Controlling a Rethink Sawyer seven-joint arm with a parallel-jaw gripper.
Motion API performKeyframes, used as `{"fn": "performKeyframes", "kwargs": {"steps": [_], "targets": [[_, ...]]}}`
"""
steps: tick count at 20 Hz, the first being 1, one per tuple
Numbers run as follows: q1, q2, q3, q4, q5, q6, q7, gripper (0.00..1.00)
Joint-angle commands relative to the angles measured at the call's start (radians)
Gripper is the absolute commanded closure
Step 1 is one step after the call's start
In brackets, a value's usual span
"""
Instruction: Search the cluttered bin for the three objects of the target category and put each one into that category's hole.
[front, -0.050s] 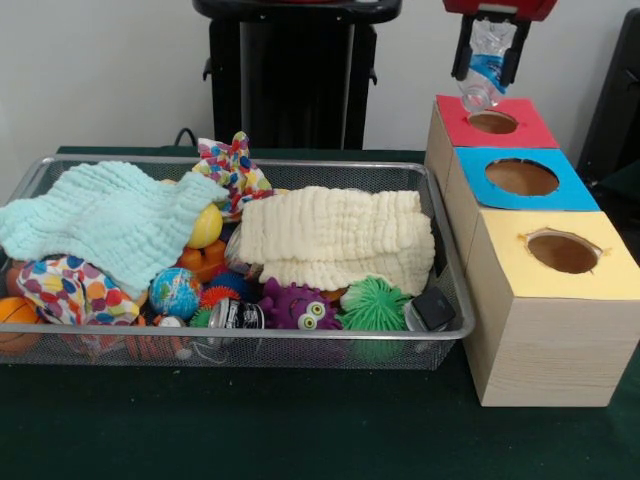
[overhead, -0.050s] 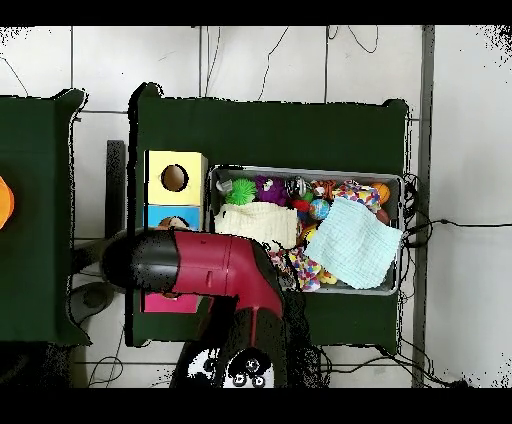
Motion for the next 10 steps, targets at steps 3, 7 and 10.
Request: {"fn": "performKeyframes", "kwargs": {"steps": [3,7,10], "targets": [[0.039,0.084,-0.008,0.110,0.049,-0.105,0.322,1.00],[0.058,0.115,-0.007,0.108,0.060,-0.144,0.348,1.00],[0.055,0.145,0.002,0.115,0.060,-0.194,0.352,1.00]]}}
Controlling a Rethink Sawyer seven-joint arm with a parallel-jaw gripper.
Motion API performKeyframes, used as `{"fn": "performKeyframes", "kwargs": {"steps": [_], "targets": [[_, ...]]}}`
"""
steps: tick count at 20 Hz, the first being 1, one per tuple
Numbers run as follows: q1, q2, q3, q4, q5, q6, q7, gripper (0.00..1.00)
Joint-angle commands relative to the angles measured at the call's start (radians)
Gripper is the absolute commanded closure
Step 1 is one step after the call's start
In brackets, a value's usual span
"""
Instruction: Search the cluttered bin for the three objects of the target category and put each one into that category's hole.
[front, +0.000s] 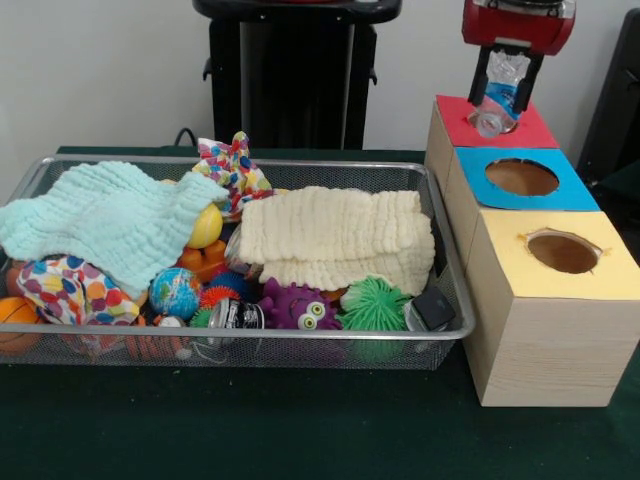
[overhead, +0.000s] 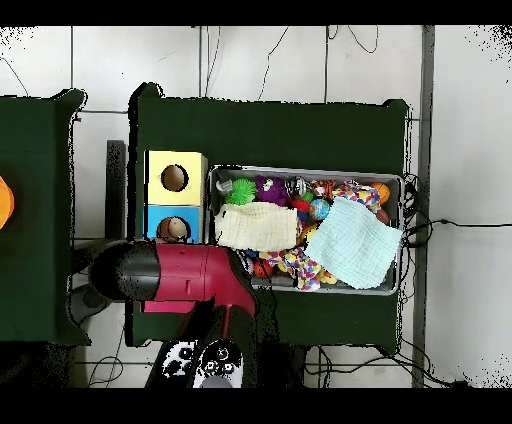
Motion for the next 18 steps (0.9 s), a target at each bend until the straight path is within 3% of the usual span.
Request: {"fn": "performKeyframes", "kwargs": {"steps": [1,4,18], "targets": [[-0.007,0.087,0.015,0.087,0.041,-0.120,0.265,1.00],[-0.006,0.104,0.026,0.113,0.050,-0.172,0.274,1.00],[0.050,0.139,0.009,0.114,0.091,-0.218,0.317,1.00]]}}
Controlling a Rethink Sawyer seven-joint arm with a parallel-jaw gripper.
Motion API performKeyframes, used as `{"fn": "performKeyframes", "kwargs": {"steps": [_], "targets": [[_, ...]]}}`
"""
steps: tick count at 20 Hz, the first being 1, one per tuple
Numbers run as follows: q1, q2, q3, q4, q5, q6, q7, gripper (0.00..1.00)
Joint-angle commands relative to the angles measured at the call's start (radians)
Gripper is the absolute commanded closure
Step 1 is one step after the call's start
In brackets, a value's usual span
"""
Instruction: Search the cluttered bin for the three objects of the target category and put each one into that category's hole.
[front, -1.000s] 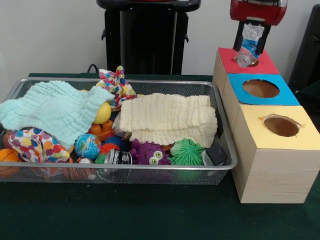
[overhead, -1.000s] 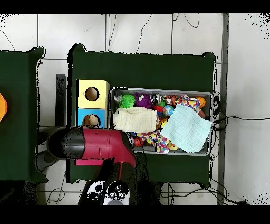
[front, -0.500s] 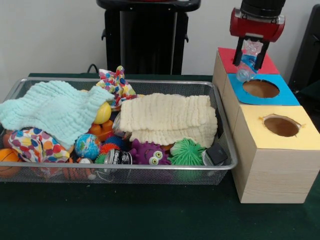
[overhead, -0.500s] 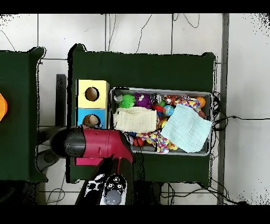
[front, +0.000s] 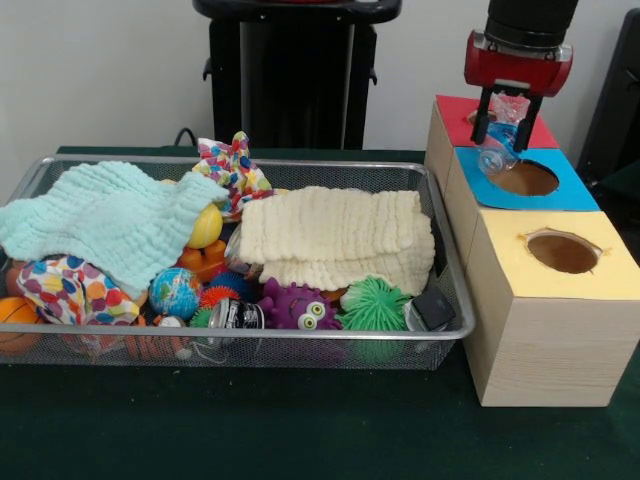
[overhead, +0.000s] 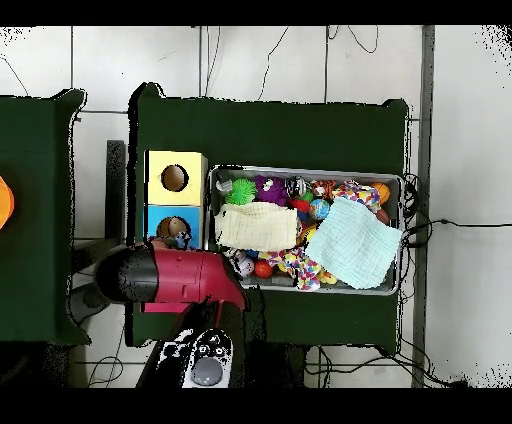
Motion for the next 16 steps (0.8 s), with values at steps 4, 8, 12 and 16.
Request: {"fn": "performKeyframes", "kwargs": {"steps": [4,8,12,16], "targets": [[0.055,0.088,0.000,0.063,0.069,-0.043,0.304,1.00],[0.073,0.109,-0.015,0.040,0.090,-0.038,0.299,1.00],[0.060,0.133,-0.015,0.022,0.101,-0.042,0.265,1.00],[0.050,0.155,-0.008,0.017,0.114,-0.064,0.247,1.00]]}}
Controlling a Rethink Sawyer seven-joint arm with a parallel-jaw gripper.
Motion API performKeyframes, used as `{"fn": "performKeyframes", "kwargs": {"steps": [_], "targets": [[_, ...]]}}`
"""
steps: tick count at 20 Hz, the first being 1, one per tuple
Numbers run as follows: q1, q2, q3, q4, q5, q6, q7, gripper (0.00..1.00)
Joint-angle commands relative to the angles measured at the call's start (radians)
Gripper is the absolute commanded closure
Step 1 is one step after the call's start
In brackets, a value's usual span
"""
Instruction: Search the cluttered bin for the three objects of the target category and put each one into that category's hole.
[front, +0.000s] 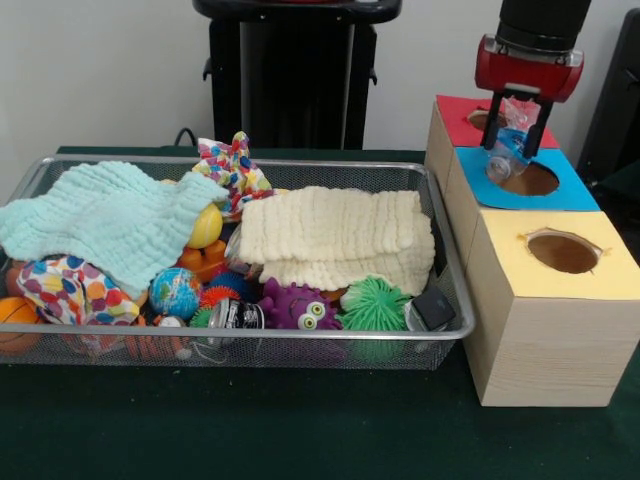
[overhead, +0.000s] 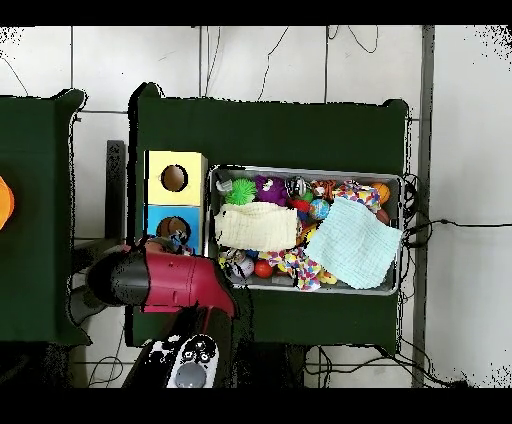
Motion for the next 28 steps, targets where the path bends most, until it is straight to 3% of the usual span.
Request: {"fn": "performKeyframes", "kwargs": {"steps": [1,14,28], "targets": [[-0.012,0.122,0.045,0.022,0.034,-0.022,0.233,1.00],[0.039,0.184,0.034,-0.011,0.097,-0.056,0.252,1.00],[0.030,0.214,0.035,-0.026,0.112,-0.081,0.216,1.00]]}}
